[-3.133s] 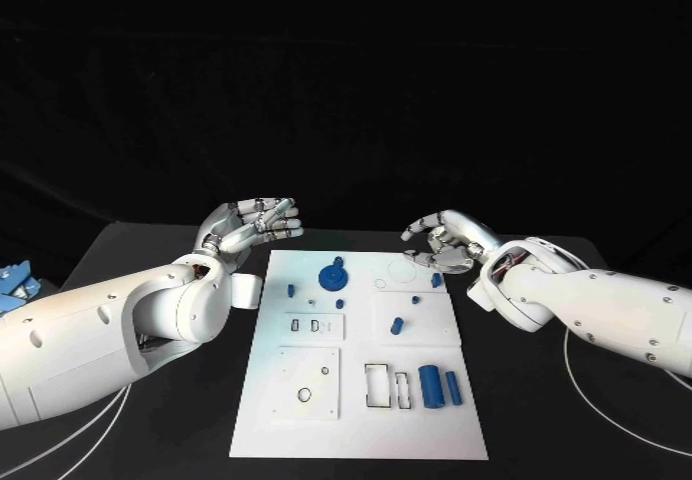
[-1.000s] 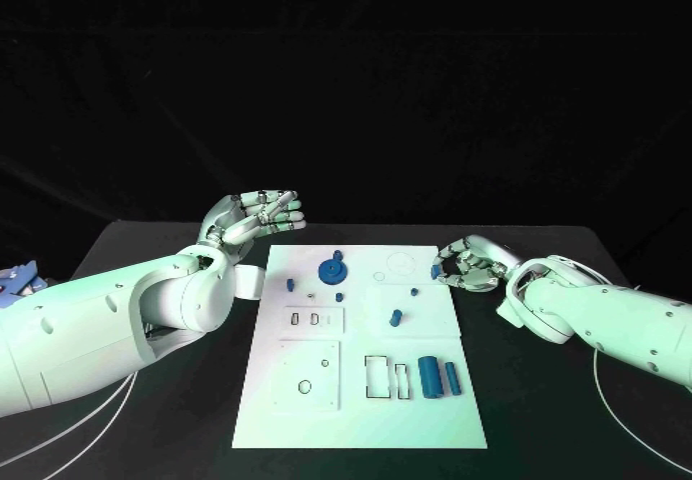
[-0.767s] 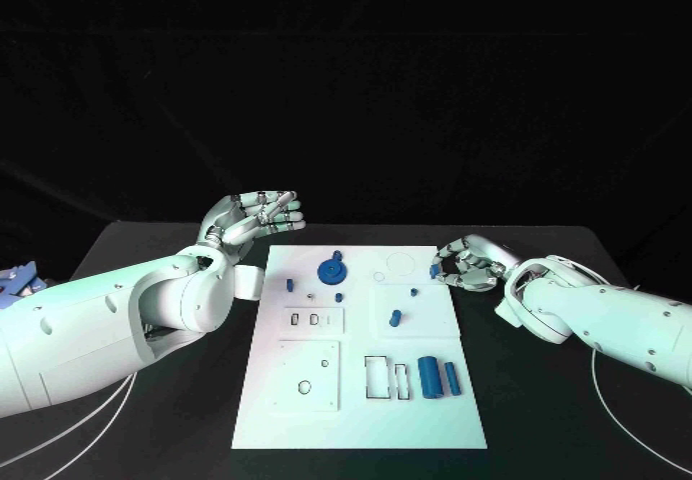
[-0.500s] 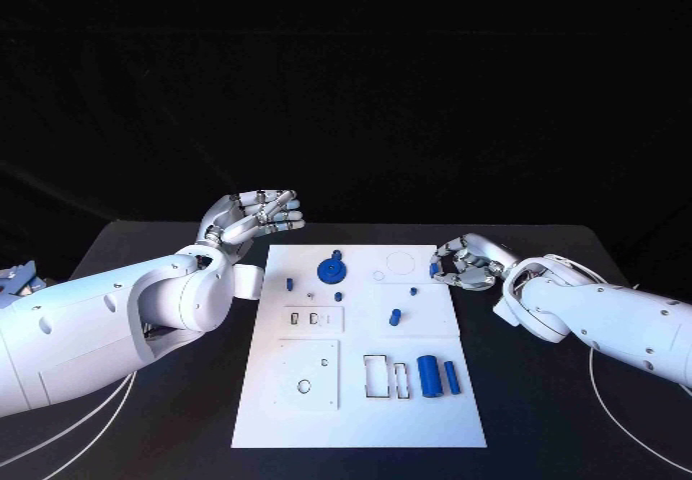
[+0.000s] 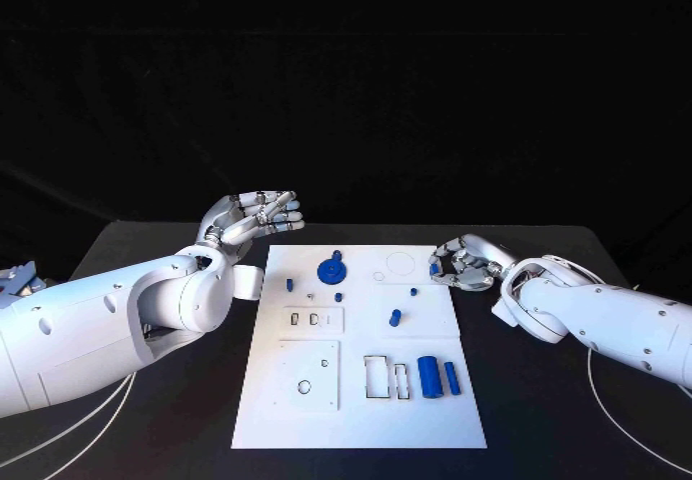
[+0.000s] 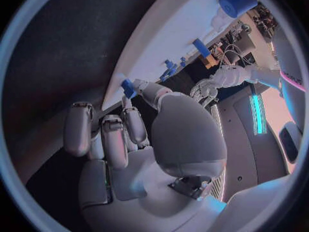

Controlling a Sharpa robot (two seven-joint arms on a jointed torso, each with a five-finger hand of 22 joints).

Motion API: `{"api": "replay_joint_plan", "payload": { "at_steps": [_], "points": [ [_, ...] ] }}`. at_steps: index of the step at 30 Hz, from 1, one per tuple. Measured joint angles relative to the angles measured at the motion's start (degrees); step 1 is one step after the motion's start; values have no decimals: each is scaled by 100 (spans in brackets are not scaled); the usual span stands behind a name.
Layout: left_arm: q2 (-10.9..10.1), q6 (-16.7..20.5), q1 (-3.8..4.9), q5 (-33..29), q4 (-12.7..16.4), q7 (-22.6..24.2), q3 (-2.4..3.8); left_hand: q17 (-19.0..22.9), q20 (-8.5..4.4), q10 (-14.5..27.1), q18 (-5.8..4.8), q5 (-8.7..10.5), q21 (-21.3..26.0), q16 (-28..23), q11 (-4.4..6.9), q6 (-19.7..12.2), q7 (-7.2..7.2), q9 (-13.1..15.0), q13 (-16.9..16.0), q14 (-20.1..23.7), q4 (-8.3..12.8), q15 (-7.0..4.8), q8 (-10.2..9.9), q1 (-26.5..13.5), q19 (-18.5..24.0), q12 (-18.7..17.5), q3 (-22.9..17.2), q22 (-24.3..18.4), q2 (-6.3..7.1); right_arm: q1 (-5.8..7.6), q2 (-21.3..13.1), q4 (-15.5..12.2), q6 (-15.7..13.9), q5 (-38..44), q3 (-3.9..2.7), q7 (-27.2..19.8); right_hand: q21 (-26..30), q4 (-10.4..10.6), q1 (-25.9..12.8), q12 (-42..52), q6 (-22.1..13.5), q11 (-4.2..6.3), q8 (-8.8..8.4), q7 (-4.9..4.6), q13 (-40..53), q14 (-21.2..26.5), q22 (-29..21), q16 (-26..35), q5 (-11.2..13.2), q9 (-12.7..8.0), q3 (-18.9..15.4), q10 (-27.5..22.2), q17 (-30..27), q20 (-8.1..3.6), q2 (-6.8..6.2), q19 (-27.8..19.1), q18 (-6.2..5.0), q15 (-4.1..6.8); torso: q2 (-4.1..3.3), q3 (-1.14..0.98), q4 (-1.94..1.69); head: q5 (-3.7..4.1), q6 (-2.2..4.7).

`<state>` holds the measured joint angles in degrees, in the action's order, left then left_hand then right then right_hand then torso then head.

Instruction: Assemble the parts on the task board

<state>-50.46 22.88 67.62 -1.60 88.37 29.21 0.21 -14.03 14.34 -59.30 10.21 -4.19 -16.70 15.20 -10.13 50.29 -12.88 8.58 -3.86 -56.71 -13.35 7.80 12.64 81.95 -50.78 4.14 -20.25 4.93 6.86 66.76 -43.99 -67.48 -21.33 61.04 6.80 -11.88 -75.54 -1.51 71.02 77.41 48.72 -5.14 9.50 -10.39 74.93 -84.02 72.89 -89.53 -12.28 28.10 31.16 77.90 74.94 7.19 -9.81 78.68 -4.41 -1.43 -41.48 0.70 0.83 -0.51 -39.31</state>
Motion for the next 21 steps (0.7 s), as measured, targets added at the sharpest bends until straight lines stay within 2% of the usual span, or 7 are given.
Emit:
{"api": "replay_joint_plan", "payload": {
  "at_steps": [7, 12, 17, 21],
  "points": [
    [-1, 0, 0, 0, -3, -6, 0, 0, 0, 0, 0, 0, 0, 0, 0, 0, 0, 0, 0, 0, 0, 0, 0, 0, 0, 0, 0, 0, 0, 0, 14, 9, -2, 0, 0, 1, 0, 0, 0, 50, 145, 4, 51, 49, 0, 0, 47, 0, 25, 57, 0, 44, 0, -12, 2, 12, 0, 0, 0, -3, 1, -3, -3],
    [-1, 0, 0, 0, -4, -11, 0, 1, 0, 0, 0, 0, 0, 0, 0, 0, 0, 0, 0, 0, 0, 0, 0, 0, 0, 0, 0, -4, 0, 0, 21, 16, -4, 0, 0, 1, 0, 25, 8, 116, 358, 84, 182, 127, -1, 7, 89, 0, 53, 125, 24, 126, -1, -53, 147, 53, 0, 76, 0, -3, 4, -4, -6],
    [-2, 0, 0, 0, -6, -14, 0, 1, 0, 0, 0, 0, 0, 0, 0, 0, 0, 0, 0, 0, 0, 0, 0, 0, 0, 0, 0, -4, 0, -1, 28, 32, -28, 0, 0, 1, -23, 49, 10, 145, 502, 144, 290, 211, -1, -1, 123, 0, 65, 179, 47, 186, -1, -93, 222, 93, 0, 125, 0, -7, 4, -4, -13],
    [-4, 0, 0, 0, -7, -17, 0, 1, 0, 0, 0, 0, 0, 0, 0, 0, 0, 0, 0, 0, 0, 0, 0, 0, 0, 0, 0, -4, 0, -1, 30, 50, -73, -4, 0, 5, -23, 38, 31, 145, 532, 145, 336, 242, -1, -1, 140, 0, 102, 220, 58, 186, -1, -113, 275, 113, 0, 166, 0, -6, 3, -1, -15]
  ]
}}
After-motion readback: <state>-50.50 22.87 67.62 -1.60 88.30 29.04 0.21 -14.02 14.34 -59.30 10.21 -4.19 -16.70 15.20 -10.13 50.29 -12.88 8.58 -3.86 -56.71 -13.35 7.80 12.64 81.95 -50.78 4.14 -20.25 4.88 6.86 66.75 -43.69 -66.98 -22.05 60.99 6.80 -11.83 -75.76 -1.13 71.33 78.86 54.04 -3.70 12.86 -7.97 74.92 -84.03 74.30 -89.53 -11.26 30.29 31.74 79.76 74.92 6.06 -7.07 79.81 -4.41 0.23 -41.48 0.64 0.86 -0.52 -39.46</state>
